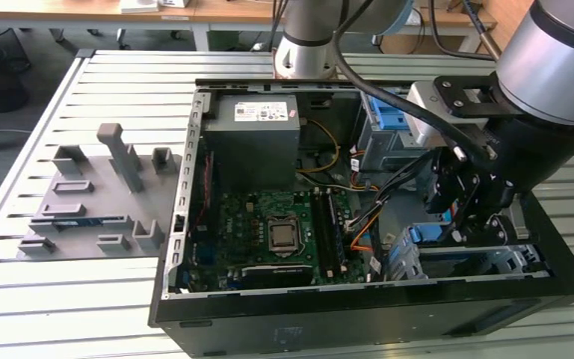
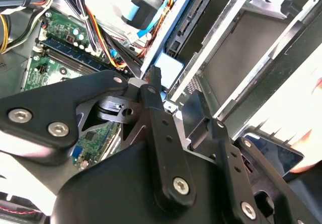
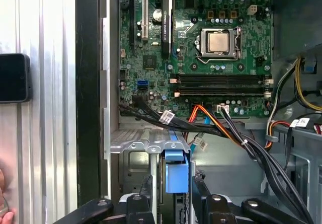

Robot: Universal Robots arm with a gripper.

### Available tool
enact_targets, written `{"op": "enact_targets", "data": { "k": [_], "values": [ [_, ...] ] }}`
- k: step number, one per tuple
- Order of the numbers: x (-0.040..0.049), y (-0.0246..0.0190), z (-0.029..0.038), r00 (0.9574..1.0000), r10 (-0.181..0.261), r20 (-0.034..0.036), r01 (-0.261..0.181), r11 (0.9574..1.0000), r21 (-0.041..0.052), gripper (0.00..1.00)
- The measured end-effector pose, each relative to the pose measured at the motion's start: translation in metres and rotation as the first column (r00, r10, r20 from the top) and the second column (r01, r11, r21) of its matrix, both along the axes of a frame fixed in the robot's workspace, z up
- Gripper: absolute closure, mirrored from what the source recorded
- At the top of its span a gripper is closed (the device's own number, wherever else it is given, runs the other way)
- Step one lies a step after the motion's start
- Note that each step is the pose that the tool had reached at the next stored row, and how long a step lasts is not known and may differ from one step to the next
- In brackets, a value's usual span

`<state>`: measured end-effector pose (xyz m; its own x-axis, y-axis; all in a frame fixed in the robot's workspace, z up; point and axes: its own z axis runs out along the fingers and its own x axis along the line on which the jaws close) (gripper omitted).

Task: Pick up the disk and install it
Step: 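Insert the disk into the insertion slot, then insert the first disk wire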

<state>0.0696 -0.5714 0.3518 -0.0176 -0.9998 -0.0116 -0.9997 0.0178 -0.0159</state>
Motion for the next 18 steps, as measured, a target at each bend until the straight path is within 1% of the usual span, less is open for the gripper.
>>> {"op": "enact_targets", "data": {
  "k": [3,4,5,6,7,8,11,13,14,18],
  "values": [
    [0.0000,0.0000,0.0000,1.0000,0.000,0.0000,0.000,1.0000,-0.0001,0.56],
    [0.0000,0.0000,0.0000,1.0000,0.000,0.0000,0.000,1.0000,0.0000,0.58],
    [0.0000,0.0000,0.0000,1.0000,0.000,0.0000,0.000,1.0000,-0.0001,0.64],
    [0.0000,0.0000,0.0000,1.0000,-0.001,0.0000,0.001,1.0000,-0.0001,0.64],
    [0.0000,0.0000,0.0000,1.0000,-0.001,0.0000,0.001,1.0000,0.0000,0.69],
    [0.0000,0.0000,0.0000,1.0000,-0.001,0.0000,0.001,1.0000,0.0000,0.69],
    [0.0000,0.0000,0.0000,1.0000,-0.001,0.0000,0.001,1.0000,-0.0001,0.87],
    [0.0000,0.0000,0.0000,1.0000,-0.001,0.0000,0.001,1.0000,-0.0001,0.87],
    [0.0000,0.0000,0.0000,1.0000,-0.001,0.0000,0.001,1.0000,-0.0001,0.89],
    [0.0000,0.0000,0.0000,1.0000,-0.003,0.0000,0.003,1.0000,0.0000,0.89]
  ]
}}
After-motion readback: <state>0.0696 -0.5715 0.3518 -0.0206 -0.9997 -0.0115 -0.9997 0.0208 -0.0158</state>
